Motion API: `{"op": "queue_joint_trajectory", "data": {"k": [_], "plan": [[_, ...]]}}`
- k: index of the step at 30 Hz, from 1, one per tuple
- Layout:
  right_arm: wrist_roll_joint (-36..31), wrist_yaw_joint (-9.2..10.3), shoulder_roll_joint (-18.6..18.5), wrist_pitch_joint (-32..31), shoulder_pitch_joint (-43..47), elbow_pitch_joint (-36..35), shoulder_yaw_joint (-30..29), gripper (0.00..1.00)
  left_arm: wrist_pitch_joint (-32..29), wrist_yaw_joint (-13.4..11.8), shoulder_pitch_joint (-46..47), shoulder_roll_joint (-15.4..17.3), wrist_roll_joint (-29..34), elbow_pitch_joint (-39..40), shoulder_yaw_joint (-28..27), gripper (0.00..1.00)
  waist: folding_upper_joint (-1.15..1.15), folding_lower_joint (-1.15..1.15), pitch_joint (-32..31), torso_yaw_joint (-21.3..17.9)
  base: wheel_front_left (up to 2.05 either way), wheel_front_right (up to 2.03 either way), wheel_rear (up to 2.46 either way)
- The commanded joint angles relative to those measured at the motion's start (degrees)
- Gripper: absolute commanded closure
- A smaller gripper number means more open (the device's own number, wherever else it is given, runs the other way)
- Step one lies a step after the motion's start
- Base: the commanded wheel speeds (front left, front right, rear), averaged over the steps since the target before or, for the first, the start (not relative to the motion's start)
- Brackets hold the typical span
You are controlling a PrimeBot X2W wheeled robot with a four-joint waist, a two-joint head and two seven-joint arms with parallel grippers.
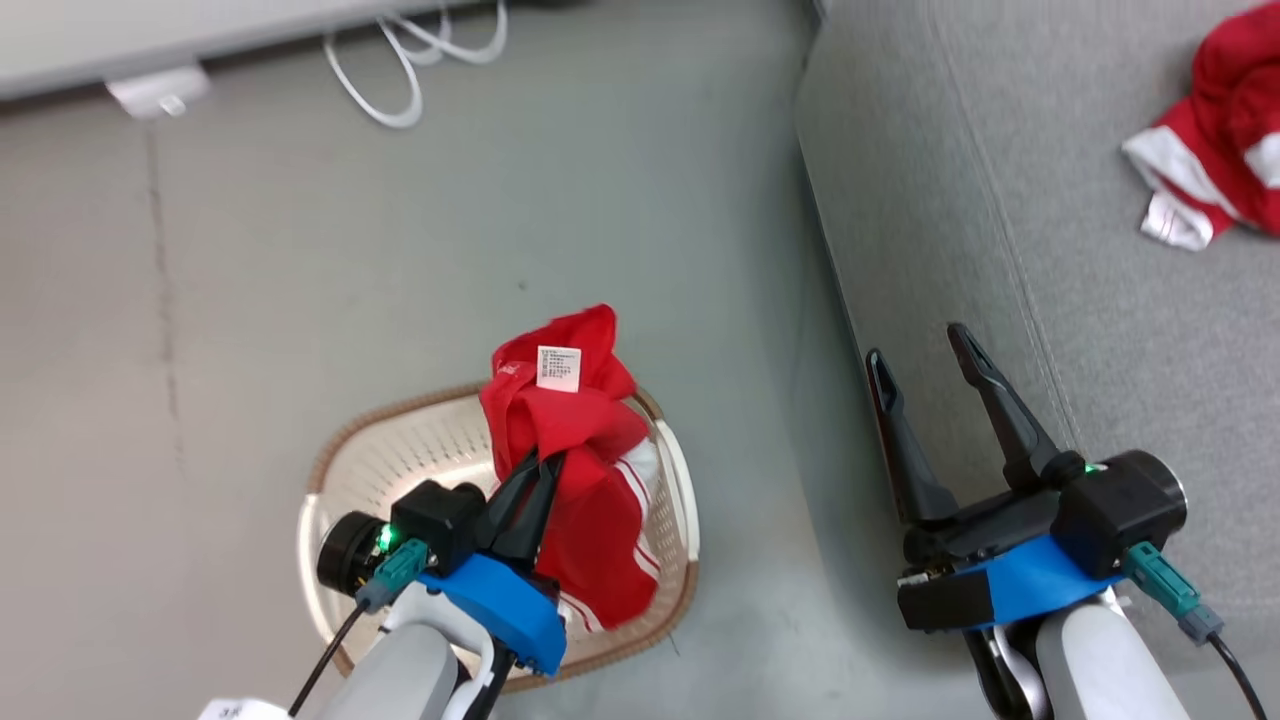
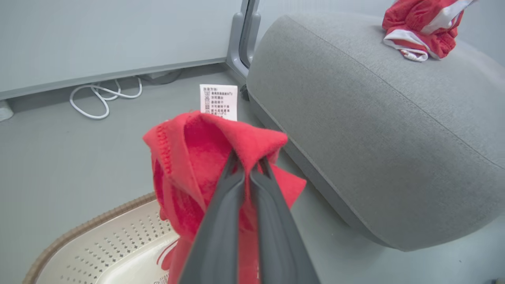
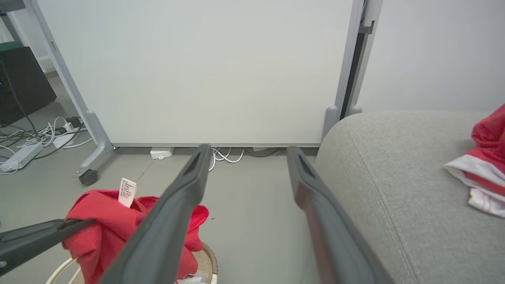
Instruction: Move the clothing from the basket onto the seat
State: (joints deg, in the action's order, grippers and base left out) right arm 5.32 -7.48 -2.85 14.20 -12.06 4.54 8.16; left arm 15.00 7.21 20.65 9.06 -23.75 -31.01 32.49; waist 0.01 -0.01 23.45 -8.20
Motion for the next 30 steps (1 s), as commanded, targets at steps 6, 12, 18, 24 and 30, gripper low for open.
{"op": "queue_joint_trajectory", "data": {"k": [6, 12, 18, 24, 30], "plan": [[-0.4, -0.03, -0.1, -1.3, 3.6, 0.1, -0.7, 0.00, 0.3, 0.4, -4.1, 0.5, -0.4, 5.9, -0.9, 1.00, -0.01, 0.01, -10.8, 5.1, 0.00, 0.00, 0.00], [0.0, -0.03, -0.1, -2.2, 5.7, -0.1, -0.3, 0.00, 0.3, 0.4, -5.1, 0.6, 0.0, 8.7, -0.3, 1.00, -0.01, 0.01, -14.9, 6.6, 0.00, 0.00, 0.00], [0.0, -0.03, -0.1, -3.0, 7.5, 0.1, -0.7, 0.00, 0.3, 0.4, -1.4, 0.5, -0.6, 8.7, 2.2, 1.00, -0.01, 0.01, -18.1, 8.0, 0.00, 0.00, 0.00], [0.6, -0.03, -0.1, -3.5, 8.6, 0.3, -0.6, 0.00, 0.3, 0.4, 3.6, 0.5, -1.8, 7.1, 5.5, 1.00, -0.01, 0.01, -19.9, 9.0, 0.00, 0.00, 0.00], [1.4, -0.03, -0.1, -3.9, 9.3, 1.0, 0.3, 0.00, -0.4, 0.3, 9.5, 0.3, -4.2, 4.2, 9.1, 1.00, -0.01, 0.01, -21.2, 9.5, 0.00, 0.00, 0.00]]}}
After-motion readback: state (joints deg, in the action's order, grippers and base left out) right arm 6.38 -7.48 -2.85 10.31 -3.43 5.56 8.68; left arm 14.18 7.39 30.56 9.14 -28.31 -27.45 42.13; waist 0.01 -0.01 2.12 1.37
